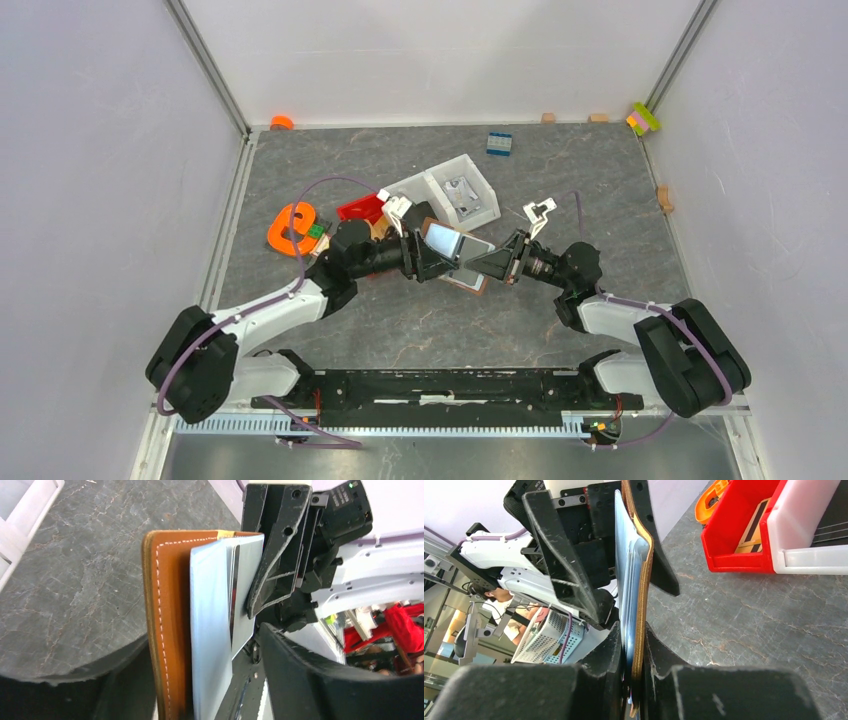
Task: Take the credit cards out of the card holder
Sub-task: Remove the credit card from the card holder.
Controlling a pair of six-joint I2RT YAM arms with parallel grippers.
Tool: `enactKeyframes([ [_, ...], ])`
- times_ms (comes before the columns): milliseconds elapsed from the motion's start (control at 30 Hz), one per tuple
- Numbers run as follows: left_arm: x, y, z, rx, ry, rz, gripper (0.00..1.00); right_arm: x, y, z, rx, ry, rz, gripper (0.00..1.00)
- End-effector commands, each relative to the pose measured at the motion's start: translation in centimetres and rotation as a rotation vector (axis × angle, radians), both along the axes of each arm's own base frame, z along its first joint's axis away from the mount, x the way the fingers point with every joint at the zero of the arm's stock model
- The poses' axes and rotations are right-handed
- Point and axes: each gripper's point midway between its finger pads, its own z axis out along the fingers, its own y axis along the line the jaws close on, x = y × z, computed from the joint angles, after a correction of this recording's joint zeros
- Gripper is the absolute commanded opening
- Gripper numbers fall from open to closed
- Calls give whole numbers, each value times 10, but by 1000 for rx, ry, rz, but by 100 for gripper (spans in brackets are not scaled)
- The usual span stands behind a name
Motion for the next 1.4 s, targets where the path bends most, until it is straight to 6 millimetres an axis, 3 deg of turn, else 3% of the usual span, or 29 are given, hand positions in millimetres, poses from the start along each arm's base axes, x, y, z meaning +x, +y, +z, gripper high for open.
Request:
enactKeyframes([
  [0, -3, 0, 27, -67, -87, -5, 87, -1, 0, 25, 54, -106, 14, 10],
  [67, -4, 6, 27, -66, -105, 21, 96, -1, 0, 25, 53, -105, 11, 10],
  [133, -6, 10, 25, -66, -120, 34, 92, 0, 0, 24, 53, -98, 9, 10],
  [267, -4, 12, 10, -25, -97, 54, 58, -3, 1, 24, 64, -93, 18, 9],
  [467, 0, 4, -3, 13, -94, 18, 42, -3, 5, 9, 11, -66, 29, 9],
  [667, 0, 8, -10, 62, -145, 13, 5, 1, 8, -3, -44, -67, 10, 16],
  [700, 0, 10, -9, 63, -152, 21, 2, 2, 8, -5, -57, -68, 6, 17],
  [1033, 6, 23, 3, 24, -188, 123, 3, 8, 6, -12, -100, -100, -40, 36],
  [1267, 8, 29, 7, -3, -171, 175, 2, 2, 0, 0, -52, -171, -81, 60],
  [1367, 8, 31, 8, -19, -167, 188, 2, 2, -3, 2, -43, -194, -98, 60],
])
